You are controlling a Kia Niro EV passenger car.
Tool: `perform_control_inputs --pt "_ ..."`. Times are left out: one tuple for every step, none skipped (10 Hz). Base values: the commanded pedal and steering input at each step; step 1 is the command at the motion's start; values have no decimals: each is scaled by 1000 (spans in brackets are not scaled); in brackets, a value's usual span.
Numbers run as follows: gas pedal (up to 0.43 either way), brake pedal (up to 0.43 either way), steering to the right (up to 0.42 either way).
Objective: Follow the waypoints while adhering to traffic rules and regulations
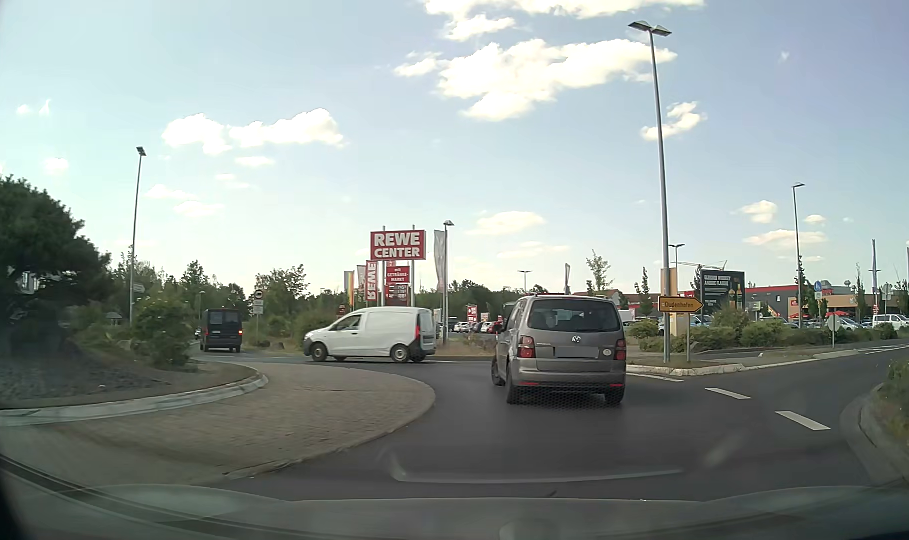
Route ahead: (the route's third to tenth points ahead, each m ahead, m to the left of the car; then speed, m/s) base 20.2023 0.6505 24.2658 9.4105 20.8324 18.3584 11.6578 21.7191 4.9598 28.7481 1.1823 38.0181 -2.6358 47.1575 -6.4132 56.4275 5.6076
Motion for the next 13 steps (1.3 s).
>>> perform_control_inputs --pt "0 30 204" --pt "0 30 198" --pt "0 30 179" --pt "0 30 147" --pt "0 37 122" --pt "0 37 87" --pt "0 30 43" --pt "0 37 -2" --pt "0 30 -40" --pt "0 30 -80" --pt "0 30 -103" --pt "0 30 -126" --pt "0 30 -148"
